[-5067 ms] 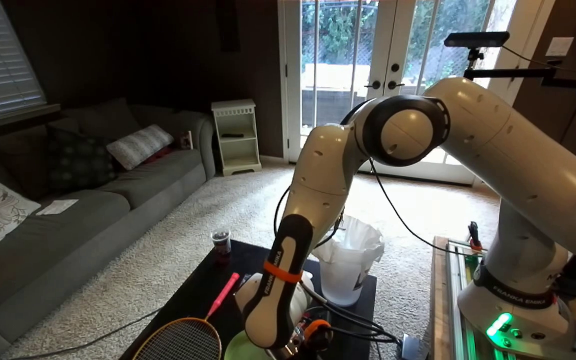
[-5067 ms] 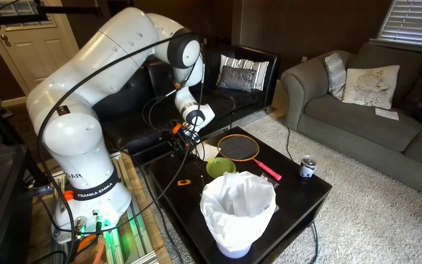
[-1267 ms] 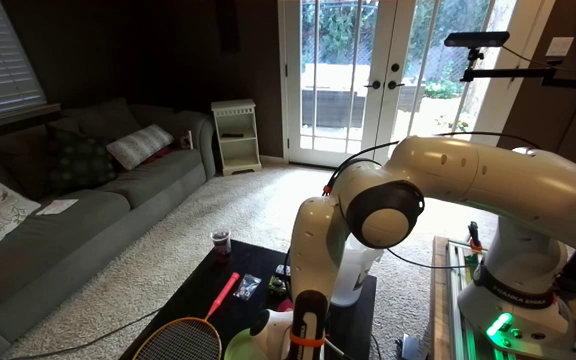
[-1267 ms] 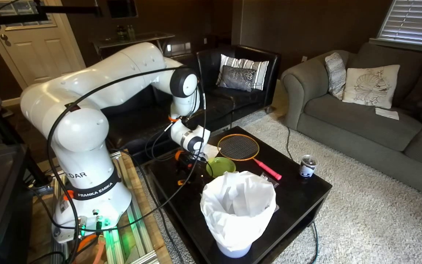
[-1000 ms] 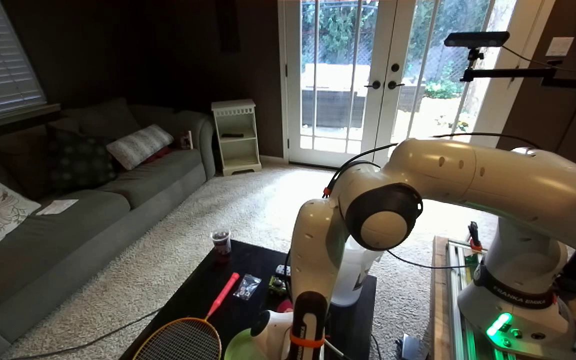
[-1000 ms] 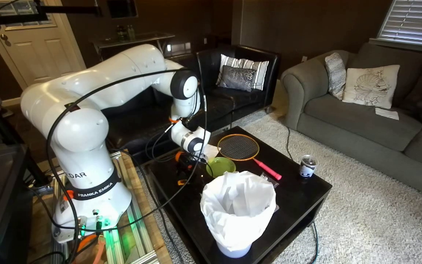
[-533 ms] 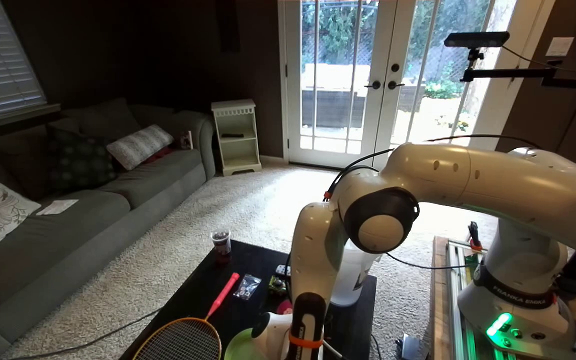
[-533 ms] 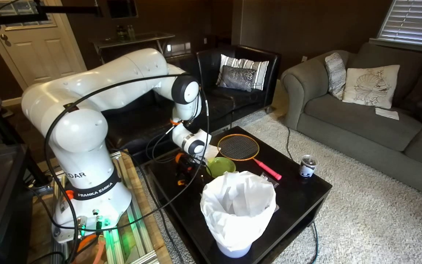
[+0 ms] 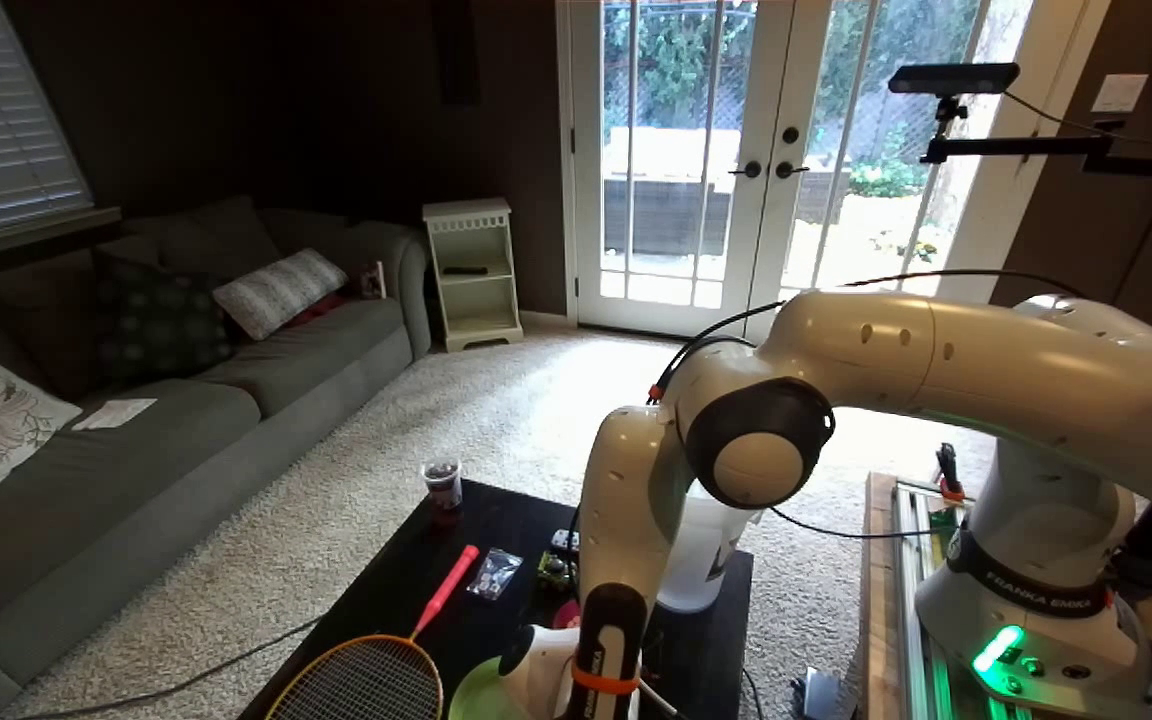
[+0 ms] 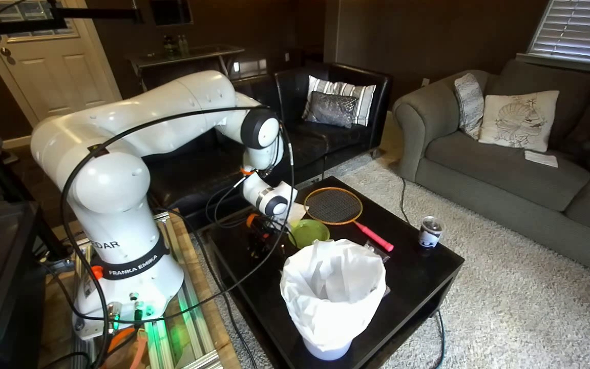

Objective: Turn the orange object upside down.

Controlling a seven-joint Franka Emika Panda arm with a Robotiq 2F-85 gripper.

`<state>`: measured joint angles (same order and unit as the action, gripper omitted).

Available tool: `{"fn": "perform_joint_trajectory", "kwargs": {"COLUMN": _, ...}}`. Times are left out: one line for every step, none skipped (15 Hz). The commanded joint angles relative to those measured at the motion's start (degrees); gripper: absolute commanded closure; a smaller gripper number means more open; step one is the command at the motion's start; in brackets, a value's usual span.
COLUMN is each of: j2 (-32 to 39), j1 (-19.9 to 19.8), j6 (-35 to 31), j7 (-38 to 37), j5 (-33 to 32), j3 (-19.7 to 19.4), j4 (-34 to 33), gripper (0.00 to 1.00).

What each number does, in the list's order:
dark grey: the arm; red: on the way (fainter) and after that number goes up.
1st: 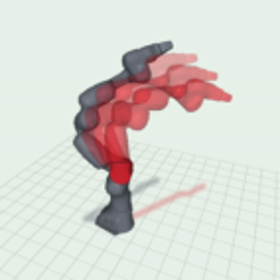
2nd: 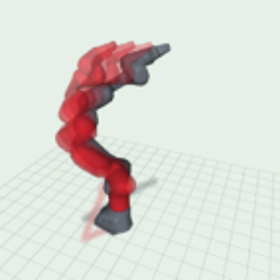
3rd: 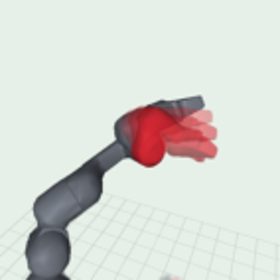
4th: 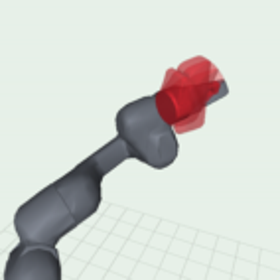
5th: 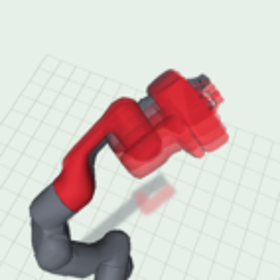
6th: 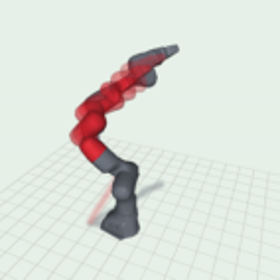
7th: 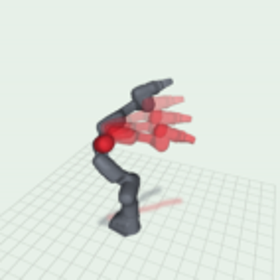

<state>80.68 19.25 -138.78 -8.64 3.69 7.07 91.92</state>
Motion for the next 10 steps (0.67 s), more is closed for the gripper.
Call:
{"fn": "perform_joint_trajectory", "kwargs": {"j2": 1.37, "j1": -0.8, "j6": 1.39, "j7": 0.4, "j5": -0.55, "j3": 0.84, "j4": -2.04, "gripper": 0.93}}
{"fn": "perform_joint_trajectory", "kwargs": {"j2": 1.01, "j1": -0.93, "j6": 0.68, "j7": 0.66, "j5": -0.64, "j3": 0.84, "j4": -1.34, "gripper": 0.95}}
{"fn": "perform_joint_trajectory", "kwargs": {"j2": 0.84, "j1": -1.04, "j6": 0.29, "j7": 0.69, "j5": -0.59, "j3": 0.81, "j4": -0.95, "gripper": 0.97}}
{"fn": "perform_joint_trajectory", "kwargs": {"j2": 0.75, "j1": -1.25, "j6": -0.06, "j7": 0.65, "j5": -0.45, "j3": 0.82, "j4": -0.6, "gripper": 0.96}}
{"fn": "perform_joint_trajectory", "kwargs": {"j2": 0.55, "j1": -1.35, "j6": -0.34, "j7": 0.56, "j5": -0.36, "j3": 0.82, "j4": -0.25, "gripper": 0.95}}
{"fn": "perform_joint_trajectory", "kwargs": {"j2": 0.13, "j1": -1.3, "j6": -1.02, "j7": 0.3, "j5": -0.31, "j3": 0.75, "j4": 0.32, "gripper": 0.71}}
{"fn": "perform_joint_trajectory", "kwargs": {"j2": -0.78, "j1": -0.87, "j6": -2.43, "j7": -0.29, "j5": -0.41, "j3": 0.44, "j4": 1.43, "gripper": 0.69}}
{"fn": "perform_joint_trajectory", "kwargs": {"j2": -1.75, "j1": -0.2, "j6": -4.09, "j7": -1.41, "j5": -0.41, "j3": -0.05, "j4": 2.65, "gripper": 0.62}}
{"fn": "perform_joint_trajectory", "kwargs": {"j2": -2.75, "j1": 0.55, "j6": -5.86, "j7": -2.47, "j5": -0.49, "j3": -0.53, "j4": 3.98, "gripper": 0.56}}
{"fn": "perform_joint_trajectory", "kwargs": {"j2": -3.94, "j1": 1.65, "j6": -8.39, "j7": -4.06, "j5": -0.55, "j3": -1.27, "j4": 5.59, "gripper": 0.5}}
